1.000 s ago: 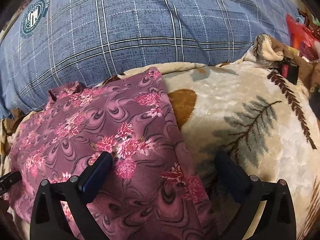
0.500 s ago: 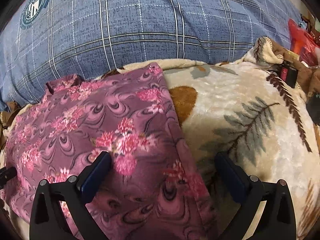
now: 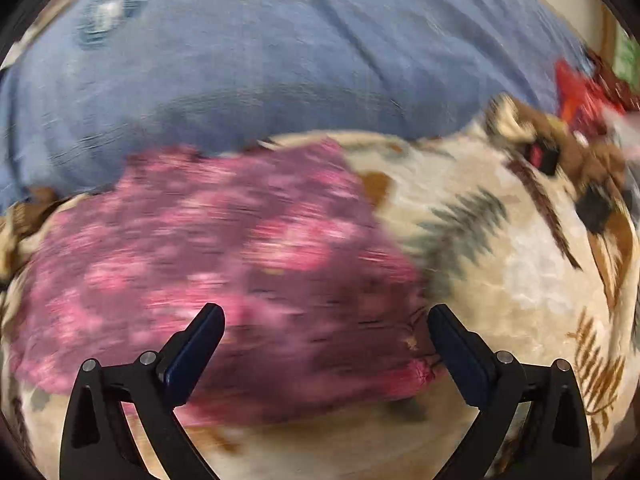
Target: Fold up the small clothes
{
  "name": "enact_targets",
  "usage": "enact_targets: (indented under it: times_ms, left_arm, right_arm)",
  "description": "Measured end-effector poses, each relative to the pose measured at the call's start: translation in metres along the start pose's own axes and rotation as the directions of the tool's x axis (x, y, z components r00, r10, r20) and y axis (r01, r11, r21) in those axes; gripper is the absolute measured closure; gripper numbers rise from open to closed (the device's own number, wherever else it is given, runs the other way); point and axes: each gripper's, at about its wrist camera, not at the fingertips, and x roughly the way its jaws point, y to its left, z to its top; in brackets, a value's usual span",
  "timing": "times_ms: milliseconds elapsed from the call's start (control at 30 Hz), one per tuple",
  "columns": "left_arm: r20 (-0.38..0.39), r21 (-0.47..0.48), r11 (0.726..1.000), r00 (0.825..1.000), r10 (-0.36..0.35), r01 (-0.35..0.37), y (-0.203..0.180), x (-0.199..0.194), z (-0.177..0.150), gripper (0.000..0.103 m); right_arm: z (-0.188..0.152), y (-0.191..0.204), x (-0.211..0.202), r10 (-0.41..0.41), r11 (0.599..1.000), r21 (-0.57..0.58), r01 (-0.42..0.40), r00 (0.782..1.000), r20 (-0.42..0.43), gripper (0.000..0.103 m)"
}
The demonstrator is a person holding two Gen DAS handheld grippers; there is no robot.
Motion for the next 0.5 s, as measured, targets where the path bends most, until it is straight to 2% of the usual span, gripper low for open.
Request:
enact_targets:
  times_ms: [67,133,200,267,400,500]
  left_arm:
    - [-0.022,-0.007,1.000,1.000,-0.020,0.020,0.000,0.004,0.000,0.000]
    - [-0.045,-0.011,0.999,0.998,-0.035,0.034,-0.003,0.009,0.002,0.000]
    - [-0.067,-0.015,0.999,0.997,-0.046,0.045,-0.006,0.013,0.003,0.000]
    - [-0.085,-0.019,0.998,0.995,-0.053,0.051,-0.008,0.017,0.008,0.000]
    - [-0.104,-0.012,0.998,0.993,-0.060,0.059,-0.010,0.020,0.017,0.000]
    - [-0.105,0.017,0.998,0.993,-0.052,0.054,-0.012,0.018,0.023,0.000]
  right_arm:
    - [-0.007,0.031,-0.010,0.083,0.994,-0.074,-0.082,0.996,0.014,0.001]
    - [-0.017,0.069,-0.018,0.169,0.971,-0.169,-0.166,0.986,0.001,0.001]
    - [-0.028,0.104,-0.024,0.223,0.938,-0.268,-0.219,0.975,-0.016,0.001]
    - [-0.043,0.143,-0.030,0.272,0.882,-0.389,-0.265,0.962,-0.038,0.001]
    - [-0.071,0.210,-0.033,0.291,0.761,-0.595,-0.259,0.956,-0.044,0.002]
    - [-0.080,0.243,-0.030,0.264,0.718,-0.664,-0.209,0.964,-0.017,0.002]
